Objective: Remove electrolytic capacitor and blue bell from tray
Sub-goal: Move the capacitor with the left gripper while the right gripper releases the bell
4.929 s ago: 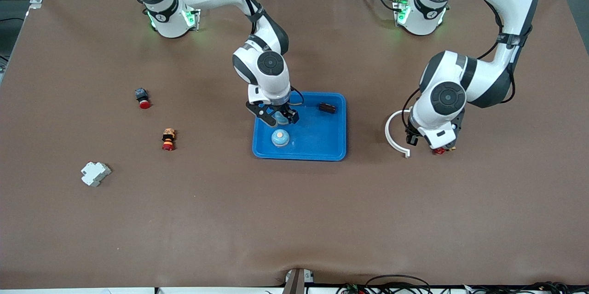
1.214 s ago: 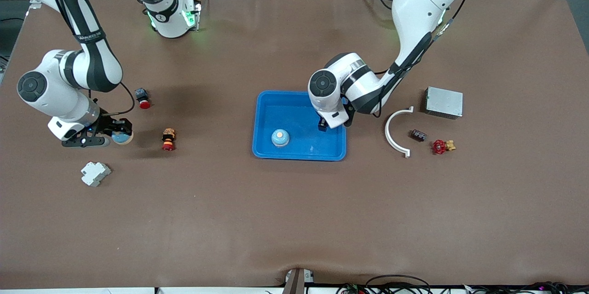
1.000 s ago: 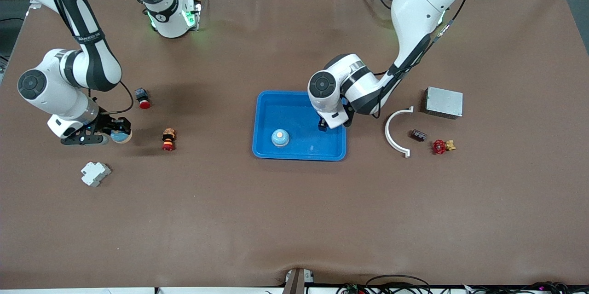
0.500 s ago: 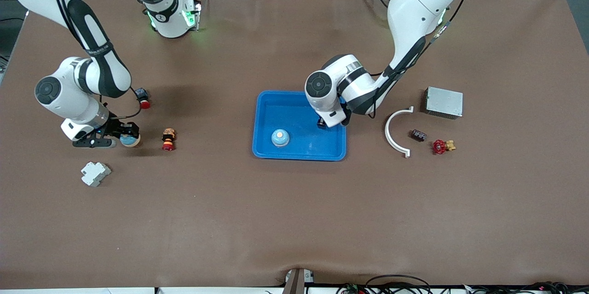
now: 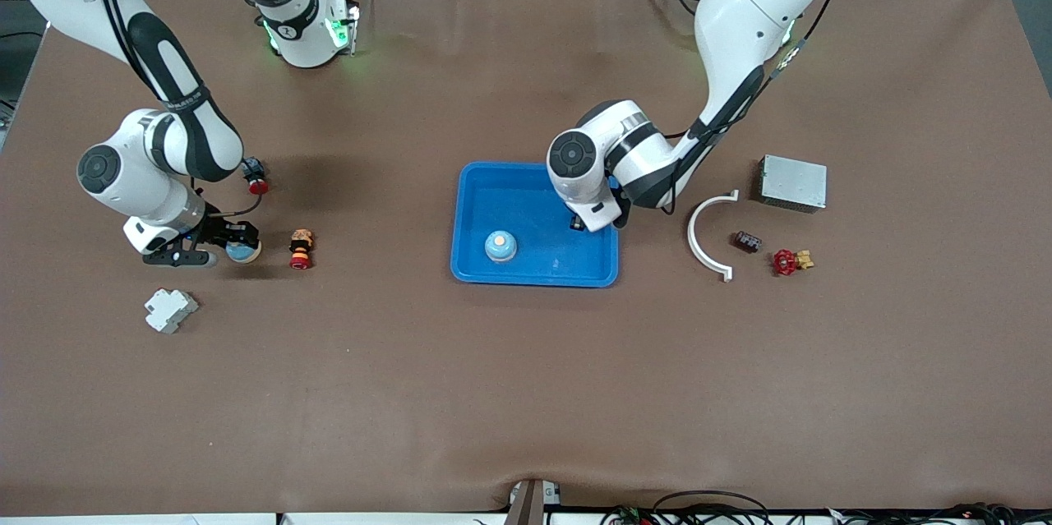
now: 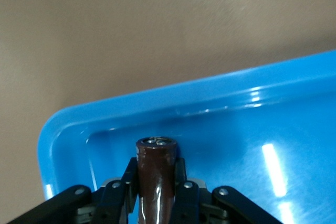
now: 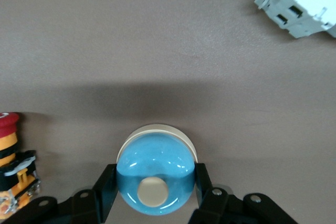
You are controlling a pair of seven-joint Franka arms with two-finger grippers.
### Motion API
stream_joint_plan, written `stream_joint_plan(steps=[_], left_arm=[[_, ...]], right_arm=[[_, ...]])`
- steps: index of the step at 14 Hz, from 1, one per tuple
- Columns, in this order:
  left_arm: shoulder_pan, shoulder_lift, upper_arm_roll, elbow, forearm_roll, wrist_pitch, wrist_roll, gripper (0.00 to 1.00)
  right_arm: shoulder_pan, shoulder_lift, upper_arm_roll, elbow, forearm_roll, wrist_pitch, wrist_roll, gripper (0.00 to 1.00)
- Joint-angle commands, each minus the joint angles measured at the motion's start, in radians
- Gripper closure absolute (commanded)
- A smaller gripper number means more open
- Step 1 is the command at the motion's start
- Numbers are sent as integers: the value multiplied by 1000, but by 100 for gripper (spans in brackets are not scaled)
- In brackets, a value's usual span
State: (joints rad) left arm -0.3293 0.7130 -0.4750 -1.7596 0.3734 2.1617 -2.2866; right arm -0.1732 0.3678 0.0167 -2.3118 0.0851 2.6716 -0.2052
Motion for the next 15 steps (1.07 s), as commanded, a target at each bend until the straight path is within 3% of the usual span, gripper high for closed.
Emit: stream_joint_plan(steps=[1, 2, 7, 9, 13, 15], left_arm=[[13, -49, 6, 8, 58, -14, -24, 100], [31, -76, 6, 9, 59, -14, -13, 100], [117, -167, 4, 98, 61, -114, 94, 100], [177, -204, -2, 108, 50, -137, 212, 100], [283, -234, -4, 103, 47, -220, 473, 100], [335, -242, -4, 98, 47, -235, 573, 100]], right_arm=[[-12, 25, 11, 20, 28, 11, -10, 56], [-15, 26, 11, 20, 28, 11, -13, 1], [-9, 19, 9, 31, 28, -1, -17, 0], [-9, -4, 9, 75, 25, -65, -19, 0], [-9, -29, 6, 384, 16, -561, -11, 0], [6, -29, 6, 518, 12, -698, 7, 0]])
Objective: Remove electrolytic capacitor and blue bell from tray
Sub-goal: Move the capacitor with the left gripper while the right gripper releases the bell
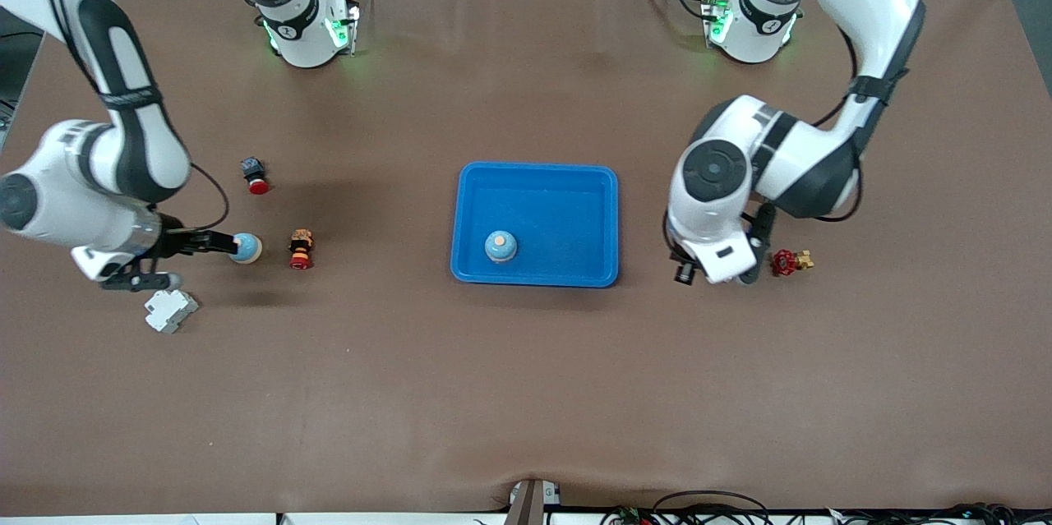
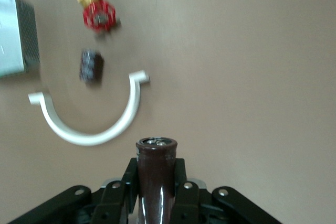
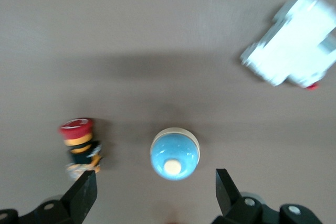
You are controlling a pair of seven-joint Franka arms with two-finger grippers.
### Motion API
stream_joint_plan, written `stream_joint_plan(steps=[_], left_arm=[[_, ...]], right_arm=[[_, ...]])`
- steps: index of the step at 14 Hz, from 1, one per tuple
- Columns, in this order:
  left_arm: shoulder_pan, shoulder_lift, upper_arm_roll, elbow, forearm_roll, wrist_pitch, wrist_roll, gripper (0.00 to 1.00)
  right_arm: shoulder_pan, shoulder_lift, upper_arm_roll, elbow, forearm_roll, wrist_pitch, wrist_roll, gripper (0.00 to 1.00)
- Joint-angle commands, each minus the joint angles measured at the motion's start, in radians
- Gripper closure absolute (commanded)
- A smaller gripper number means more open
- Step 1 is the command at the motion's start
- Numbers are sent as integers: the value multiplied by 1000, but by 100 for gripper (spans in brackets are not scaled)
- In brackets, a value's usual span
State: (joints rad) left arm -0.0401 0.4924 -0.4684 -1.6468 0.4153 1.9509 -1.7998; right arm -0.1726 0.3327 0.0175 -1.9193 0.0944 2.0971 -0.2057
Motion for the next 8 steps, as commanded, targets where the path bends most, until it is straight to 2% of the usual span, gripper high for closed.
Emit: stream_joint_plan(steps=[1, 4, 8], left_arm=[[77, -25, -10, -16, 5, -30, 150, 100], [178, -25, -10, -28, 7, -56, 397, 100], [242, -3, -7, -30, 23, -46, 609, 100]], right_arm=[[10, 6, 7, 172, 1, -173, 50, 0], [82, -13, 9, 273, 1, -294, 248, 0], [246, -87, 10, 272, 16, -336, 599, 0]])
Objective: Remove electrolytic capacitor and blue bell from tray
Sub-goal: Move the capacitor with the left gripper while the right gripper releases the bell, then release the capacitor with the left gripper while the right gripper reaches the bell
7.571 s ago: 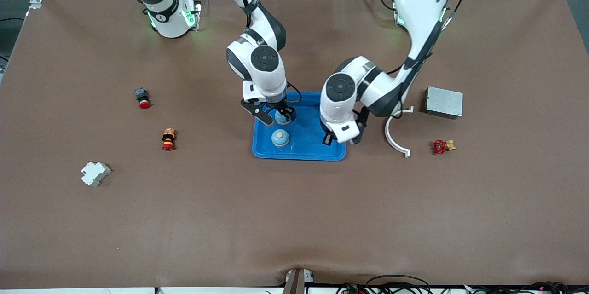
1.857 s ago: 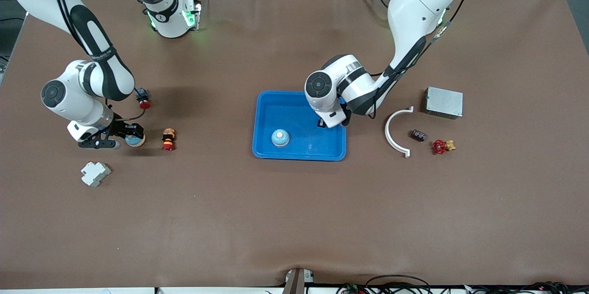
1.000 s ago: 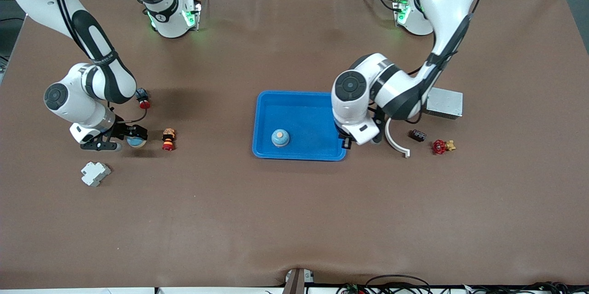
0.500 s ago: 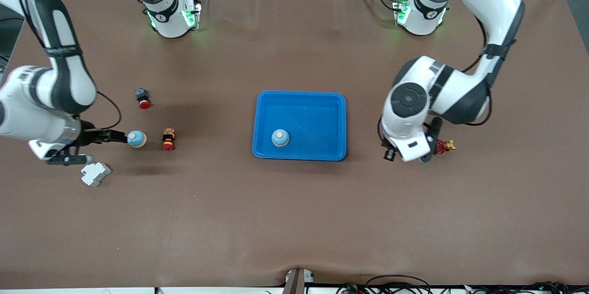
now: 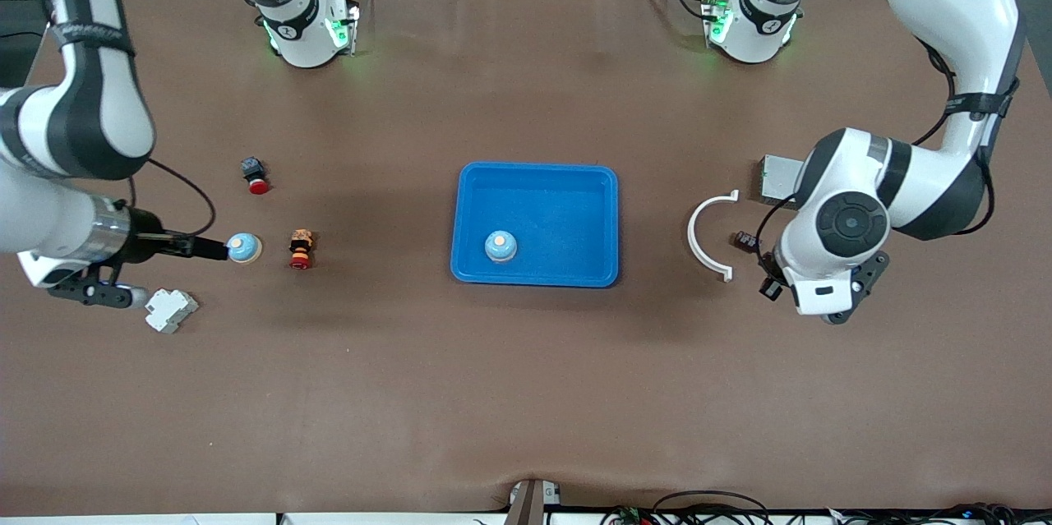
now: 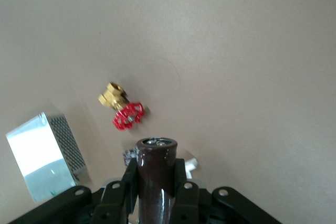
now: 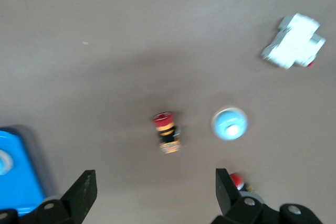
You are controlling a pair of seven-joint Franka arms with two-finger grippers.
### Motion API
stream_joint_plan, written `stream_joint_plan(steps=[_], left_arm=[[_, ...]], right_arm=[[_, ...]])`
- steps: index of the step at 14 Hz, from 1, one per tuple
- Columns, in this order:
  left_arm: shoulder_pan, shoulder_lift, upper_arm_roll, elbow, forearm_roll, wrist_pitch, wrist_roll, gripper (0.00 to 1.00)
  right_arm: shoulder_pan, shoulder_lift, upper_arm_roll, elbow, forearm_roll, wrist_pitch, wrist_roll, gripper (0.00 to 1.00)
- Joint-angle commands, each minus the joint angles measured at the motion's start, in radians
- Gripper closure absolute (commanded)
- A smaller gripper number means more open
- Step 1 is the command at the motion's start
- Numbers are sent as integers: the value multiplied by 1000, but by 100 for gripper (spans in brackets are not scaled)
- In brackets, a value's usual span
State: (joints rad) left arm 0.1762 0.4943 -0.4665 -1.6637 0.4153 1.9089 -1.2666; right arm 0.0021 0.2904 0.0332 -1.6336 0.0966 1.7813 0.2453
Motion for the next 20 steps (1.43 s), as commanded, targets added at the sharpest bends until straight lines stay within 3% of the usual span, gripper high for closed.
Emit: stream_joint_plan(steps=[1, 4, 8, 14, 17, 18, 20], left_arm=[[44, 3, -6, -14, 26, -1, 138, 100], [86, 41, -7, -21, 112, 13, 228, 100], [158, 65, -6, -59, 191, 109, 370, 100], [232, 191, -4, -60, 284, 252, 441, 100], [253, 205, -4, -68, 295, 279, 441, 100], [253, 210, -4, -67, 295, 279, 441, 96], [249, 217, -4, -64, 295, 279, 432, 59]], right_arm=[[128, -54, -4, -17, 14, -17, 257, 0], [269, -54, -4, -26, 15, 24, 515, 0], [450, -37, -6, -71, 34, 183, 825, 0], [621, 110, -10, -69, 17, 430, 1080, 0], [676, 214, -12, -46, -67, 481, 1189, 0], [682, 242, -12, -31, -112, 483, 1230, 0], [694, 297, -12, -3, -150, 483, 1270, 0]])
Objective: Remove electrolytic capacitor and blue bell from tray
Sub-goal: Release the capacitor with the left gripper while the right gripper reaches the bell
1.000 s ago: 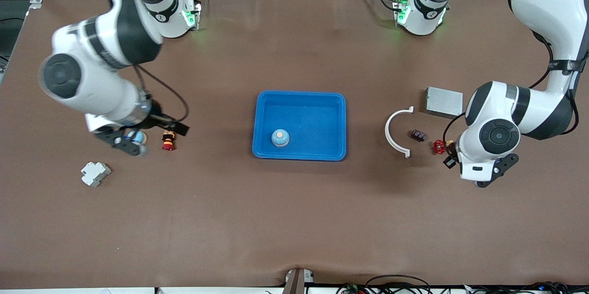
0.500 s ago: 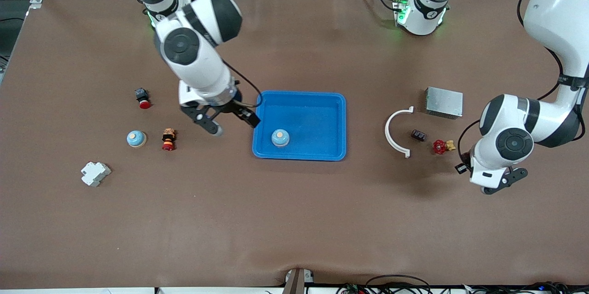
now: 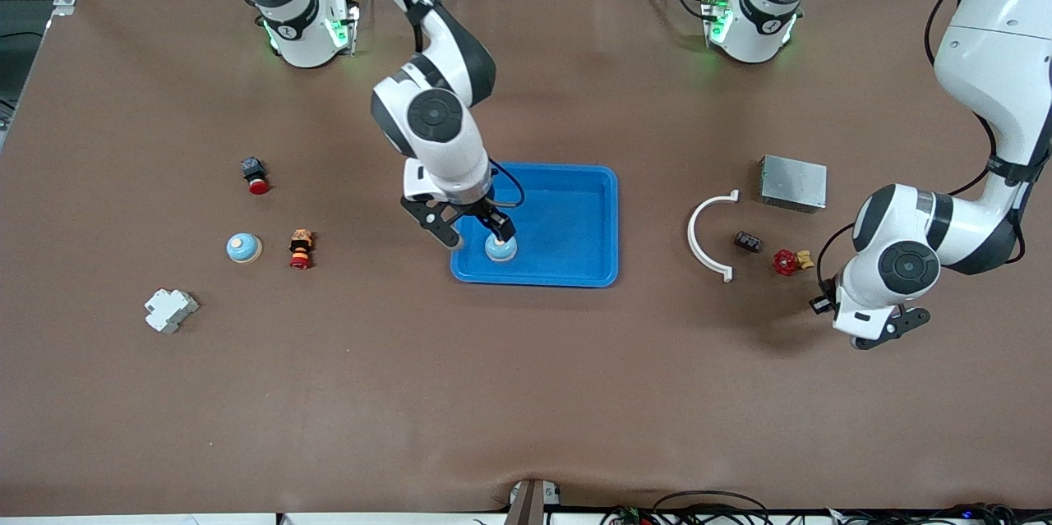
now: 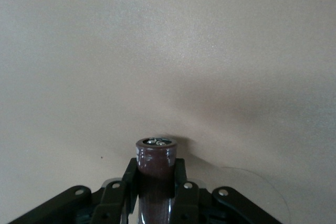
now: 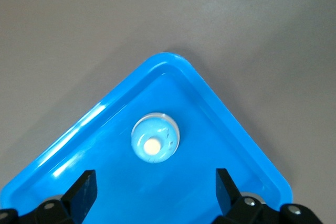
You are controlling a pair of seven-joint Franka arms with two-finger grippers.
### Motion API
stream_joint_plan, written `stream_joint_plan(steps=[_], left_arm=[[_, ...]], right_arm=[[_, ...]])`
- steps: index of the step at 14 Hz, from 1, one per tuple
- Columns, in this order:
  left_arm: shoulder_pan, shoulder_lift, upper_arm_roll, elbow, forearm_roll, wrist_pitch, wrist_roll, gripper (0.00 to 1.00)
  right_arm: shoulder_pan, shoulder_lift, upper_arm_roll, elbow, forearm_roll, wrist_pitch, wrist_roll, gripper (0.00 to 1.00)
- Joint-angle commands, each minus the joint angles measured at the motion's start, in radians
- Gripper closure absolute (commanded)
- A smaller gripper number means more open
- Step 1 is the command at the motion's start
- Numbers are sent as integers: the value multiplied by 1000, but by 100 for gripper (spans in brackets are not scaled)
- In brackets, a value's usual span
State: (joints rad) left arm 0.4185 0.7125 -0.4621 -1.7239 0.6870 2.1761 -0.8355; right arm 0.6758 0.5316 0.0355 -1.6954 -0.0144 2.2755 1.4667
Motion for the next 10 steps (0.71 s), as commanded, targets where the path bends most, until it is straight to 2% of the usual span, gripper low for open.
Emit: stream_joint_plan(steps=[1, 2, 7, 10], left_arm=[[2, -1, -7, -3, 25, 11, 3, 29], [-6, -2, -7, -2, 26, 10, 10, 0], [-3, -51, -18, 1, 19, -2, 7, 0], [-1, -93, -64, 3, 14, -10, 22, 0]], right_arm=[[24, 76, -14, 66, -39, -8, 50, 0], [25, 94, -16, 74, -39, 4, 53, 0], [25, 139, -16, 82, -41, 58, 67, 0], [31, 162, -19, 88, -41, 78, 69, 0]])
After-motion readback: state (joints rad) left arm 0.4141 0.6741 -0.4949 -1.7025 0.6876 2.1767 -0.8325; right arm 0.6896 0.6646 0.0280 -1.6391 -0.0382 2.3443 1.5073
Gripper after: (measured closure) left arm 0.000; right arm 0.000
